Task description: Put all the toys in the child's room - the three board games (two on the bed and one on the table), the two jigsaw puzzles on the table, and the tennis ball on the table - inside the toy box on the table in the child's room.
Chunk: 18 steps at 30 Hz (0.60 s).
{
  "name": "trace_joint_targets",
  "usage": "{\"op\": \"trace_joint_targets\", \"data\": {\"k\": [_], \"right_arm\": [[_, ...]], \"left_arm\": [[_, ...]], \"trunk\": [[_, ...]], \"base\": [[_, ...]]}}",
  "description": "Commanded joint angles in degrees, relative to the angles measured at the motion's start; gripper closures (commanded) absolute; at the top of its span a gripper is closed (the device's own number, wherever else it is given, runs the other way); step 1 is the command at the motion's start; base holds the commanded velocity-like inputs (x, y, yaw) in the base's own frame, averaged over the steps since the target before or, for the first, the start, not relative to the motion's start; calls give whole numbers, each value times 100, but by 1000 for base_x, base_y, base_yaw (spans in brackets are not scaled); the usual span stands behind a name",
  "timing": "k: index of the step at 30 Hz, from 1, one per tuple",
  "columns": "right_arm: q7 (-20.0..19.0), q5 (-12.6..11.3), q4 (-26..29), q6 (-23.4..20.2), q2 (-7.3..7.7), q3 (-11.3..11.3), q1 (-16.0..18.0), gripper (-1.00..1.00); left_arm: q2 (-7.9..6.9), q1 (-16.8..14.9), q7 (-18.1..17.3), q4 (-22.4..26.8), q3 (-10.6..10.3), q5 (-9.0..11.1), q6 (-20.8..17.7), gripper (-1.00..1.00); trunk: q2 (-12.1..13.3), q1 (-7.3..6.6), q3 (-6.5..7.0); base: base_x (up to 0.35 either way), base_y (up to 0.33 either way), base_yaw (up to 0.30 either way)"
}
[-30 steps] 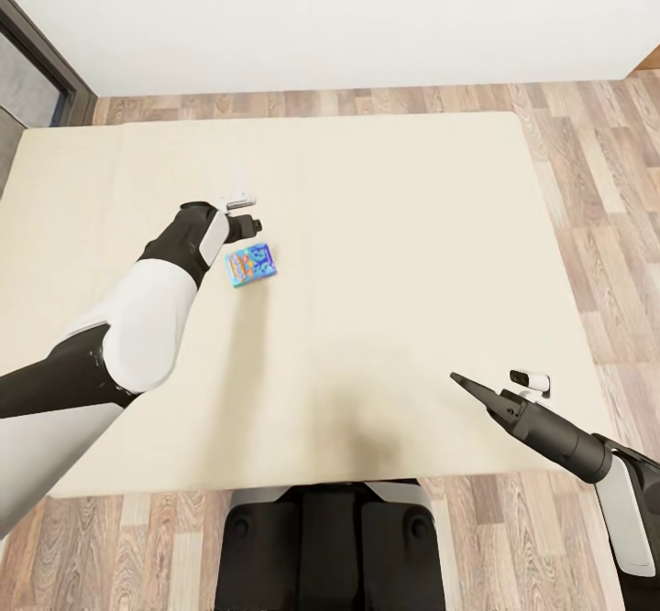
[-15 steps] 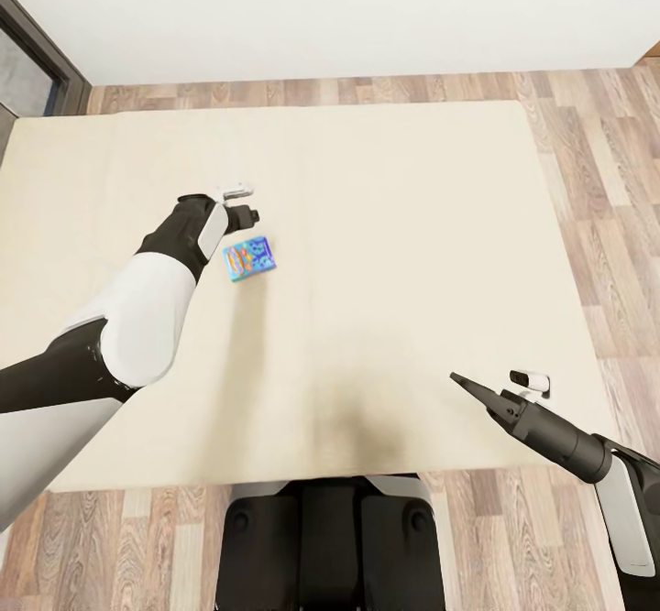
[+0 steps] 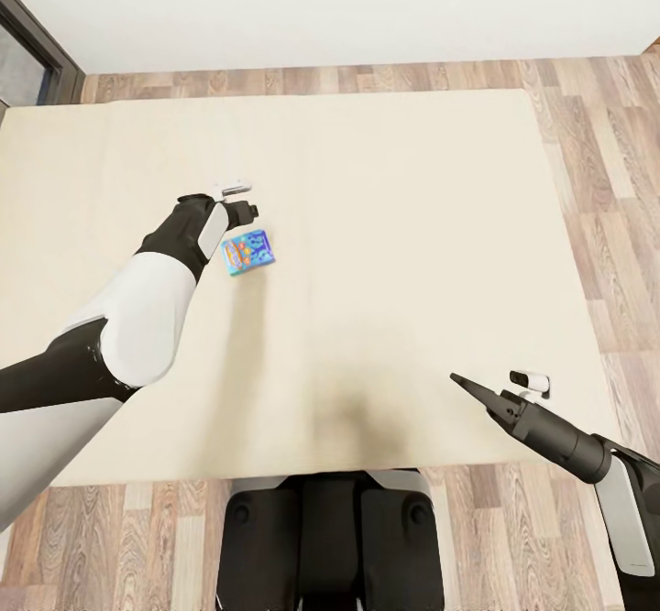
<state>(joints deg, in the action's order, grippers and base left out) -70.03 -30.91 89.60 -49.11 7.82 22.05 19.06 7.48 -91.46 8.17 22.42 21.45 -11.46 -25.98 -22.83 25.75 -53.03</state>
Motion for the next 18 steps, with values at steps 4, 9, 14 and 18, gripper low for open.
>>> {"op": "trace_joint_targets", "data": {"k": [4, 9, 14, 18], "right_arm": [[-2, -21, -3, -30, 4, 7, 2, -100], [-2, -24, -3, -29, 8, 9, 2, -100], [-8, -25, -4, -28, 5, 92, 2, -100], [-14, -24, -8, -34, 2, 154, 2, -100]], "left_arm": [[8, -5, -9, 8, 36, -58, 10, -100], [9, -4, -9, 9, 35, -58, 88, -100], [8, -4, -9, 8, 35, -58, 264, -100], [9, -4, -9, 13, 31, -63, 339, -100]], "trunk": [[-9, 3, -44], [-9, 3, -91], [-9, 3, -138], [-9, 3, -175]], "base": [[0, 0, 0], [0, 0, 0], [0, 0, 0], [0, 0, 0]]}}
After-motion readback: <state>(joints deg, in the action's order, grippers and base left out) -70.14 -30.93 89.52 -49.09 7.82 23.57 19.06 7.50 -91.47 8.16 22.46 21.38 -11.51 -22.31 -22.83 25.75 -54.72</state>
